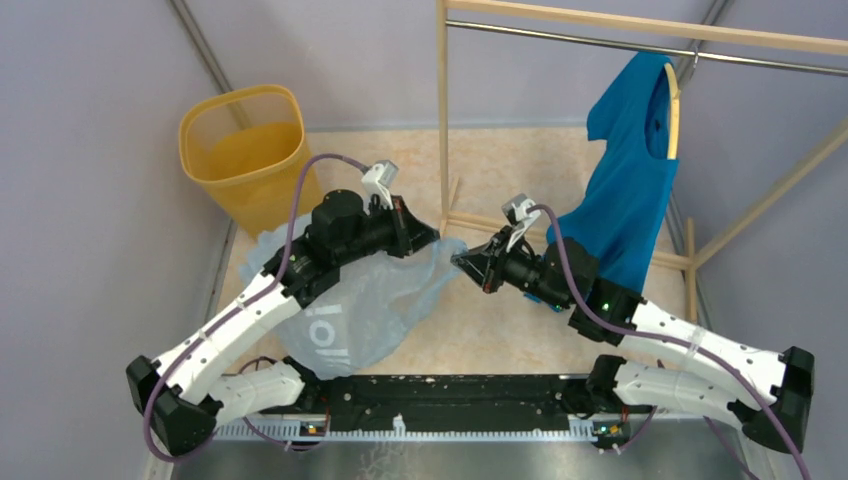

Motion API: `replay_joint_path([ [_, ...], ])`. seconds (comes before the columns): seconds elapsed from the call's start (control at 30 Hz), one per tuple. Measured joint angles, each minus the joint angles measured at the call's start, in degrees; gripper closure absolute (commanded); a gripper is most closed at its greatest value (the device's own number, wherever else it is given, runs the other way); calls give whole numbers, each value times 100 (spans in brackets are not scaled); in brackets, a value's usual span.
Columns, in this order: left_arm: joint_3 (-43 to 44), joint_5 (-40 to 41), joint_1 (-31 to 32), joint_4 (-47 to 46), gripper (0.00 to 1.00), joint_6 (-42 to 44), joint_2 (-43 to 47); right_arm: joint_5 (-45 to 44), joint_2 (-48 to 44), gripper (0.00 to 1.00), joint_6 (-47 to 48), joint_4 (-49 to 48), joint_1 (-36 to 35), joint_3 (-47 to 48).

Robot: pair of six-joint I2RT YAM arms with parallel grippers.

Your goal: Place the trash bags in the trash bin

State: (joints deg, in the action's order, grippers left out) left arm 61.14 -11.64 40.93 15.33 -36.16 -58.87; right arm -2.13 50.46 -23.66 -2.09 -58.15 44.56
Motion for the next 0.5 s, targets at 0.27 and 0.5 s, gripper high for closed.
replay_joint_path([
  [0.27,-363,-341,0,-380,100,-330,48,-358,-271,85,-133,-363,-9,-302],
  [0.5,-417,-463,-2,-745,100,-492,140,-431,-105,70,-210,-678,-9,-302],
])
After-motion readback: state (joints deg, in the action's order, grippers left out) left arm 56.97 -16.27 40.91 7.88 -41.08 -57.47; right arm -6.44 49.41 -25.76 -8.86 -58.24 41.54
